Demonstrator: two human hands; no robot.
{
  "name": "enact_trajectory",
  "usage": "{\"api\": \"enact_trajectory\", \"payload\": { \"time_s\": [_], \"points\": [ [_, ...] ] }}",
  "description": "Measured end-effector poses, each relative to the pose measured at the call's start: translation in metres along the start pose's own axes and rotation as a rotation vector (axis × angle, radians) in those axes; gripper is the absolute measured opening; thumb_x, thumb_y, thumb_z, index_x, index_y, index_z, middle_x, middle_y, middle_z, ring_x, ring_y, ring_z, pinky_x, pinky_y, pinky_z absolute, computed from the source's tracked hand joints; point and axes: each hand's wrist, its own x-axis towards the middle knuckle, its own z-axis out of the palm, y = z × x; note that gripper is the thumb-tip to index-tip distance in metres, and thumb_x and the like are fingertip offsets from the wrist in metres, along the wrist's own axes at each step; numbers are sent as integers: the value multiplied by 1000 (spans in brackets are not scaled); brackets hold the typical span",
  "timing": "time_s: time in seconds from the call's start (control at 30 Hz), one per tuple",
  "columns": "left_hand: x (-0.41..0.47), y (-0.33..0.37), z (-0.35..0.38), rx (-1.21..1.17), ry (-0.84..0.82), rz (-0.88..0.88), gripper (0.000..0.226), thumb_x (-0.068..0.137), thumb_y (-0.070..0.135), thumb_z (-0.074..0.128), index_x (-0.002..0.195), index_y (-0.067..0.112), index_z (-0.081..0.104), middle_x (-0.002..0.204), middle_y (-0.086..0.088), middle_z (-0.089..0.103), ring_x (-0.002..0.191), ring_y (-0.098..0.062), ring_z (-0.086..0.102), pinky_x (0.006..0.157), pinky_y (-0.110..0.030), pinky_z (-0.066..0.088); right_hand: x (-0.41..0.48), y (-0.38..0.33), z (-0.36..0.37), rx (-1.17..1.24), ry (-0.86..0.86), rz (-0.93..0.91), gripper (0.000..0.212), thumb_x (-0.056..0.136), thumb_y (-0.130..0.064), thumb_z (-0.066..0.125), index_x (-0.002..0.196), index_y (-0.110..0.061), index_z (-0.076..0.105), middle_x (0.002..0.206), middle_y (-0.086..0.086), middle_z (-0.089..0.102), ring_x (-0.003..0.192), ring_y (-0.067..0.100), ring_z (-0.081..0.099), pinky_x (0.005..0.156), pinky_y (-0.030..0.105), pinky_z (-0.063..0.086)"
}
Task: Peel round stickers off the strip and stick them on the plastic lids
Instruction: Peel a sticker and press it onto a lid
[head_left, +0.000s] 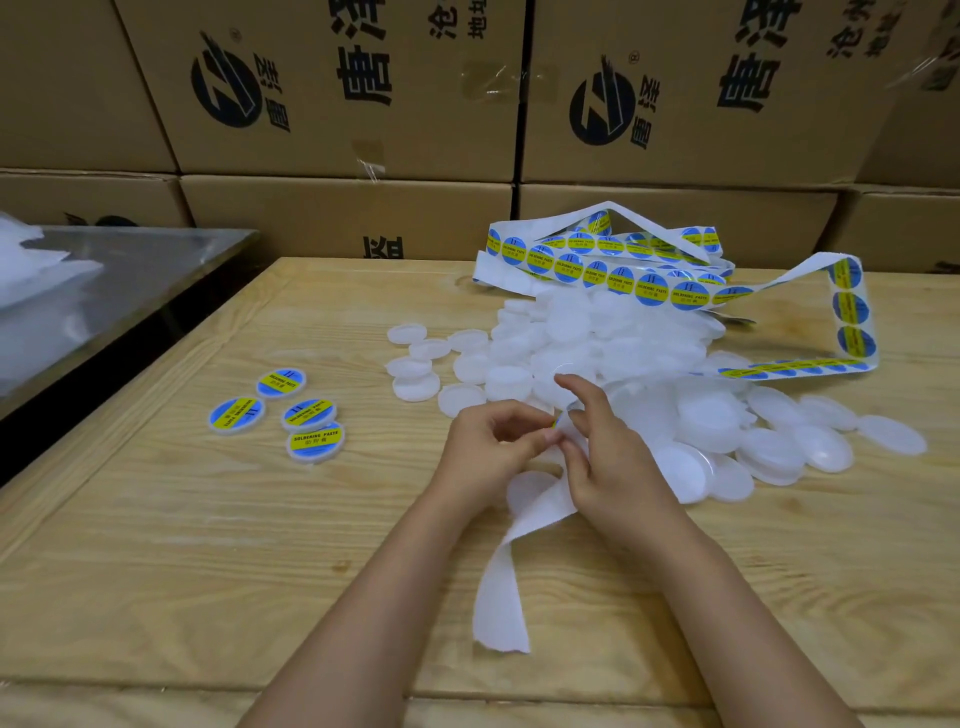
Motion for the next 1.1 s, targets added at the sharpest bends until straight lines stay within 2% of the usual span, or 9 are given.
{"api": "enact_trajectory", "payload": {
  "time_s": [0.1, 0.2, 0.3, 0.37, 0.47, 0.7, 0.8, 0.97, 1.1],
  "points": [
    [2, 0, -7, -85, -51, -26, 12, 81, 4, 69, 78, 15, 72, 71, 6, 71, 73, -5, 65, 71, -17, 50, -2, -2, -1, 27, -40, 26, 59, 91, -5, 46, 139, -33, 29, 99, -18, 50, 110, 16, 53, 86, 32, 42],
    [3, -3, -10, -140, -35, -53, 12, 84, 4, 65, 77, 12, 71, 69, 6, 70, 69, -5, 63, 71, -17, 49, -4, -1, -2, 50, -54, 54, 58, 90, -5, 45, 137, -35, 29, 115, -7, 53, 119, 17, 50, 89, 30, 41],
    [5, -5, -11, -180, 29, -87, 9, 85, 8, 65, 78, 10, 70, 71, 2, 69, 70, -9, 64, 74, -25, 51, -3, -2, -3, 1, 19, 41, 54, 88, -4, 45, 133, -32, 36, 103, -4, 63, 101, 15, 56, 77, 28, 40],
    [7, -5, -11, -215, 72, -105, 11, 86, 8, 64, 77, 12, 69, 69, 4, 68, 69, -10, 63, 74, -27, 51, -2, -3, -4, -57, 101, 21, 50, 85, -3, 46, 128, -28, 42, 73, -12, 54, 69, 12, 52, 61, 28, 35],
    [9, -4, -13, -262, 130, -135, 13, 87, 8, 62, 76, 12, 67, 67, 9, 68, 67, -9, 64, 72, -29, 51, 0, -3, -5, -108, 215, 60, 48, 82, 0, 48, 124, -23, 46, 62, -8, 45, 58, 17, 46, 54, 33, 34],
    [12, -3, -12, -360, 254, -215, 10, 92, 11, 57, 85, 13, 64, 74, -1, 68, 65, -10, 66, 67, -26, 53, 3, 0, -10, -141, 439, 203, 53, 76, 2, 50, 122, -25, 45, 105, -2, 53, 70, 19, 51, 60, 32, 36],
    [13, -2, -12, -420, 297, -245, 9, 93, 11, 54, 87, 13, 61, 75, 0, 65, 62, -10, 66, 62, -25, 53, 4, -3, -12, -274, 498, 204, 55, 71, 9, 50, 118, -19, 49, 119, 7, 47, 79, 33, 56, 57, 39, 45],
    [12, -1, -3, -316, 346, -200, 10, 93, 11, 54, 85, 14, 58, 77, 0, 62, 60, -7, 61, 58, -25, 50, 6, -8, -11, -568, 618, -127, 39, 67, 11, 52, 97, -9, 67, 126, 18, 38, 111, 40, 43, 93, 46, 39],
    [7, 1, 8, -210, 314, -129, 18, 92, 9, 55, 75, 14, 57, 65, 6, 59, 60, -10, 55, 59, -23, 46, 2, -20, 4, -588, 511, -321, 16, 73, -4, 64, 82, -14, 72, 114, 21, 59, 116, 34, 42, 96, 45, 37]
  ]
}}
